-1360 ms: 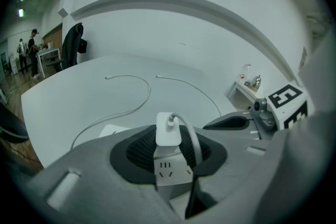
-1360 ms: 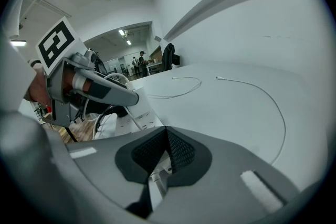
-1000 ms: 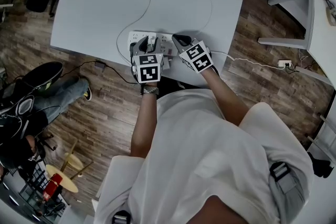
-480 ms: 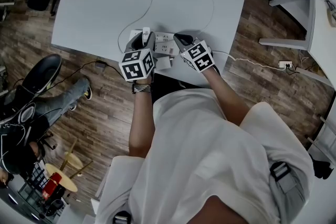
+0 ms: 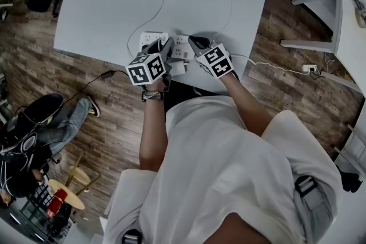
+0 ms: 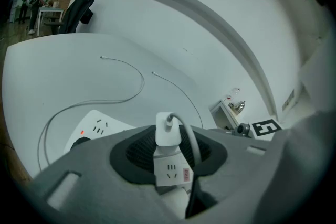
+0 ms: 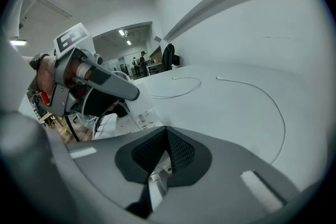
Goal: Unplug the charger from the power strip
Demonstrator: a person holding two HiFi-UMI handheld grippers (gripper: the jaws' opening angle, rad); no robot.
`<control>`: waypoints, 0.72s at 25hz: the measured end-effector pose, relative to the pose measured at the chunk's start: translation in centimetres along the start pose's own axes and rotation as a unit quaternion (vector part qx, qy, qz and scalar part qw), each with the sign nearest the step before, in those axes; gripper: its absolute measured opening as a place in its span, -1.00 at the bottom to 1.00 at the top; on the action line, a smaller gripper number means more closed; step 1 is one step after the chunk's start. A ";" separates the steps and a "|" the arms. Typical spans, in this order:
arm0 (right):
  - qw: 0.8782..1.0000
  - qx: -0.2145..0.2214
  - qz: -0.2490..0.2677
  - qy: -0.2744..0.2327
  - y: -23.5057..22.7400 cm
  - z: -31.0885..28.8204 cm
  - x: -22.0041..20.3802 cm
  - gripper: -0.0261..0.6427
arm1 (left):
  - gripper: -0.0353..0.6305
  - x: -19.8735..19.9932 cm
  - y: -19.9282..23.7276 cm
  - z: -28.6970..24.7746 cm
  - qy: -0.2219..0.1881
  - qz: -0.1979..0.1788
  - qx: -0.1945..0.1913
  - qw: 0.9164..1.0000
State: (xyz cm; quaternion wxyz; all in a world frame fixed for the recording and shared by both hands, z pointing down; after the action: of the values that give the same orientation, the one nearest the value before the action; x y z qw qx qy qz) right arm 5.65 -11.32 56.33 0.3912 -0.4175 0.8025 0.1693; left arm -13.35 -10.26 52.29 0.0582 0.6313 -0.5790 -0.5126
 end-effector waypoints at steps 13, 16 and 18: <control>1.000 0.001 0.003 -0.004 0.8 1.7 -0.7 -0.91 | -0.39 -0.7 -1.1 1.2 0.015 -0.027 0.076 0.997; 1.000 -0.002 -0.001 0.000 -0.1 0.1 -0.1 -0.91 | -0.36 0.4 0.1 0.3 0.022 -0.035 0.089 0.995; 1.000 -0.003 -0.002 0.003 -0.1 -0.9 0.6 -0.91 | -0.33 1.2 1.0 0.1 0.030 -0.041 0.092 0.994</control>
State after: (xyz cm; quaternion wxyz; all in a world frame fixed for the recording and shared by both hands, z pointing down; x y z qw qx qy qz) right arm 5.13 -12.24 56.44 0.3874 -0.4211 0.8024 0.1696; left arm -14.35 -11.47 52.21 -0.0041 0.6719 -0.5958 -0.4399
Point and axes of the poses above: the fingertips, and each gripper's own axes: z backward along the fingers, y to its left, x out of its top, the point moved 10 cm from there along z, backward along the fingers, and after that the axes turned 14 degrees about -x, right-handed, at the moved point
